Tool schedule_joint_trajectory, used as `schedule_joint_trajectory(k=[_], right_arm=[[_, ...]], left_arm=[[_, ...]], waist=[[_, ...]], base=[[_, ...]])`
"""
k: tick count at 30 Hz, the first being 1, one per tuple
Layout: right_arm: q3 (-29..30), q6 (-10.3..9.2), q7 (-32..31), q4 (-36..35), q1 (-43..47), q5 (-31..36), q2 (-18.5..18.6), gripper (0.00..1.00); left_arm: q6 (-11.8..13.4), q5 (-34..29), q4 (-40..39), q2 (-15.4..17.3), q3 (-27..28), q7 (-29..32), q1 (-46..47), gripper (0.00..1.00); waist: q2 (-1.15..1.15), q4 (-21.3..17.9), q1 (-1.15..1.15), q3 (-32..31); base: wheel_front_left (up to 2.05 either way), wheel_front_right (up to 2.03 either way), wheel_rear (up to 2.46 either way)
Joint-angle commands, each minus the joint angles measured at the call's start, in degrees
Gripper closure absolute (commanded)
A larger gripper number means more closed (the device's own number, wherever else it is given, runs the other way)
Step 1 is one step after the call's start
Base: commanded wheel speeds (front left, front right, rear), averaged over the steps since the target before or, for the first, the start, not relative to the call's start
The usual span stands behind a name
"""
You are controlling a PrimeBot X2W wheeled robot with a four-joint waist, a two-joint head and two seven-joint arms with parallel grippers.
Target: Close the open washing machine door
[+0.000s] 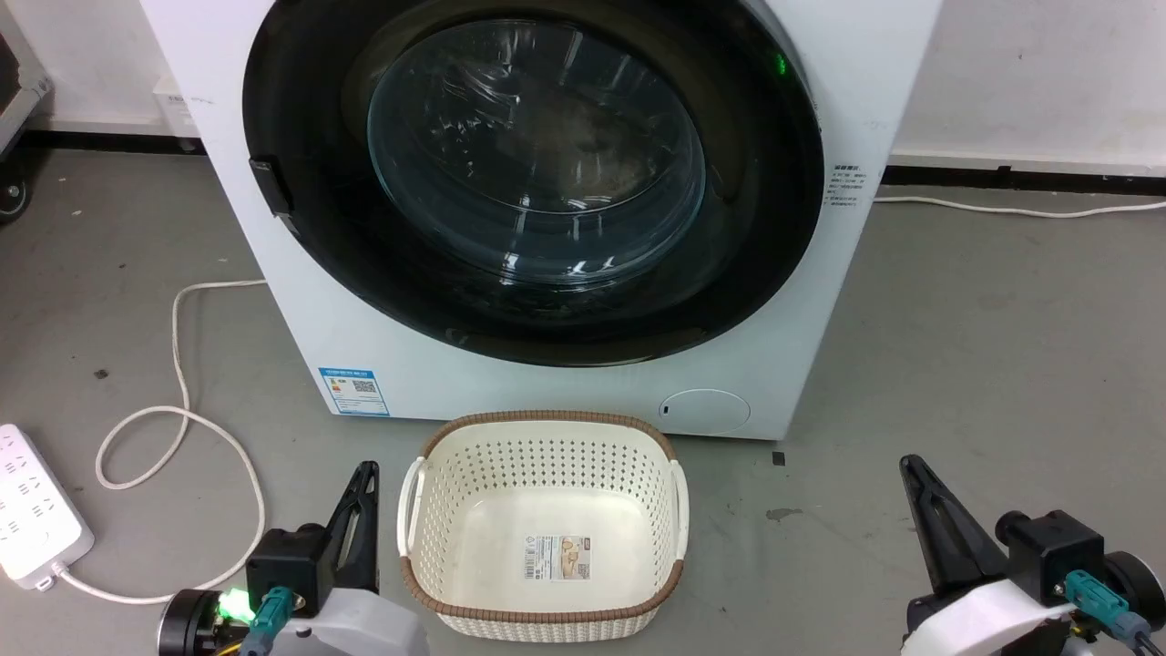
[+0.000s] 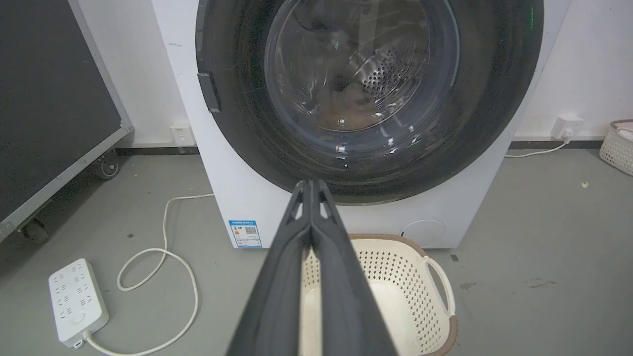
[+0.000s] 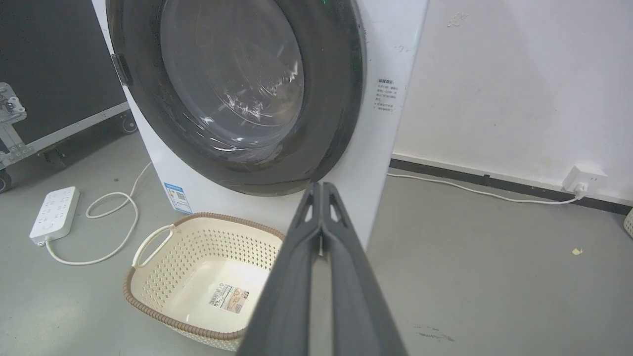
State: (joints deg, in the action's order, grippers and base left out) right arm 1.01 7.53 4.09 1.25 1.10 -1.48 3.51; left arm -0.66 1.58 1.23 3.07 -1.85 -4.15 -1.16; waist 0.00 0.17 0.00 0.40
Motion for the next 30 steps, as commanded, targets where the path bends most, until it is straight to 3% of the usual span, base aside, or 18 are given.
schedule_joint_trajectory(k=[1, 30], right_arm=[[-0.17, -0.03, -0.28, -0.44, -0.68, 0.31, -0.33, 1.00], [-0.97, -0.04, -3.92, -1.21, -1.08, 1.42, -0.62, 1.00]], left_arm=[[0.21, -0.48, -0.24, 0.00, 0.27, 0.35, 0.68, 1.00], [0.64, -1.53, -1.18, -0.18, 1.78, 3.98, 1.13, 1.00]], waist=[[0.00, -0.01, 0.00, -0.02], [0.00, -0.16, 0.00, -0.38]], base=[[0.00, 0.00, 0.00], [0.00, 0.00, 0.00]])
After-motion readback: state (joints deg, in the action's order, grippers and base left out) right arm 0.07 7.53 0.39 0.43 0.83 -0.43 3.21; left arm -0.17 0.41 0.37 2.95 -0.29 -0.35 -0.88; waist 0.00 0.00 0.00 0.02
